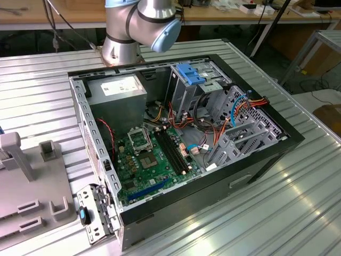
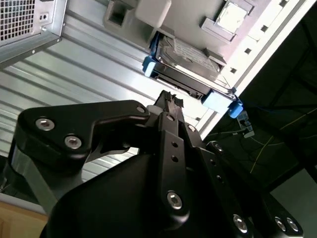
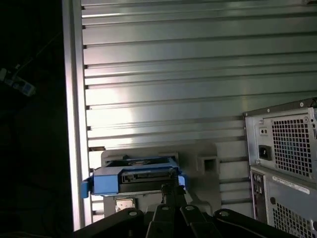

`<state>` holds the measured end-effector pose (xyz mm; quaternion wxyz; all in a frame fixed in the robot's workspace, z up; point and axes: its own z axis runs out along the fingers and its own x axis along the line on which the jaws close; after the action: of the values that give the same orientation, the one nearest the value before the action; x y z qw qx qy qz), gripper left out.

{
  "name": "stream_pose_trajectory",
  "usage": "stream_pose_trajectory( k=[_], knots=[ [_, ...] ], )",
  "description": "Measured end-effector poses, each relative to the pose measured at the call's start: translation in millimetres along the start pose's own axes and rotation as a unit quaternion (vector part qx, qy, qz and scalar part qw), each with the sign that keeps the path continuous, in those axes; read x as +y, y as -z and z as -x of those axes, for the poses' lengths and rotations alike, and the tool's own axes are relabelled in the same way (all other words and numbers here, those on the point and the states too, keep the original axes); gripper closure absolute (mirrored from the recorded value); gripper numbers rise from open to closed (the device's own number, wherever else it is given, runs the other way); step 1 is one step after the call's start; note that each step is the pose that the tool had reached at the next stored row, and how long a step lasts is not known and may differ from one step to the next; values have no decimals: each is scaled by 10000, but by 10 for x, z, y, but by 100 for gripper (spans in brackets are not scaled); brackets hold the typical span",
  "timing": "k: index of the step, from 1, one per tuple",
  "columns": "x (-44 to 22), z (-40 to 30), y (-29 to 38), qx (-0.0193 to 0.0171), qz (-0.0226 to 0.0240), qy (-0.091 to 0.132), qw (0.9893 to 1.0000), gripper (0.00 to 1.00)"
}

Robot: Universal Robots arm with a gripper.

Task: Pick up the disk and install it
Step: 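Reach for the disk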

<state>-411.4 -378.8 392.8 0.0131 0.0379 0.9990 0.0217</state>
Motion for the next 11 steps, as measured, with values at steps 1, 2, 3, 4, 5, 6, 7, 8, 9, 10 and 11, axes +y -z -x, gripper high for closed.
stream_pose_trajectory(
  k=[1,2,3,4,5,6,7,8,9,10,11],
  knots=[
    [-3,-57,1,0,0,0,10000,89],
    [-5,-109,4,1,-1,1,10000,89],
    [-7,-159,4,0,0,1,10000,89],
    [-10,-203,6,0,0,0,10000,89],
    [-12,-260,7,0,0,0,10000,89],
    [-14,-305,8,0,0,0,10000,89],
    [-18,-378,11,1,-1,0,10000,89],
    [-22,-475,13,1,-1,1,10000,89],
    [-26,-552,14,0,0,0,10000,89],
    [-26,-554,14,0,0,0,10000,89],
    [-26,-554,14,0,0,0,10000,89]
  ],
)
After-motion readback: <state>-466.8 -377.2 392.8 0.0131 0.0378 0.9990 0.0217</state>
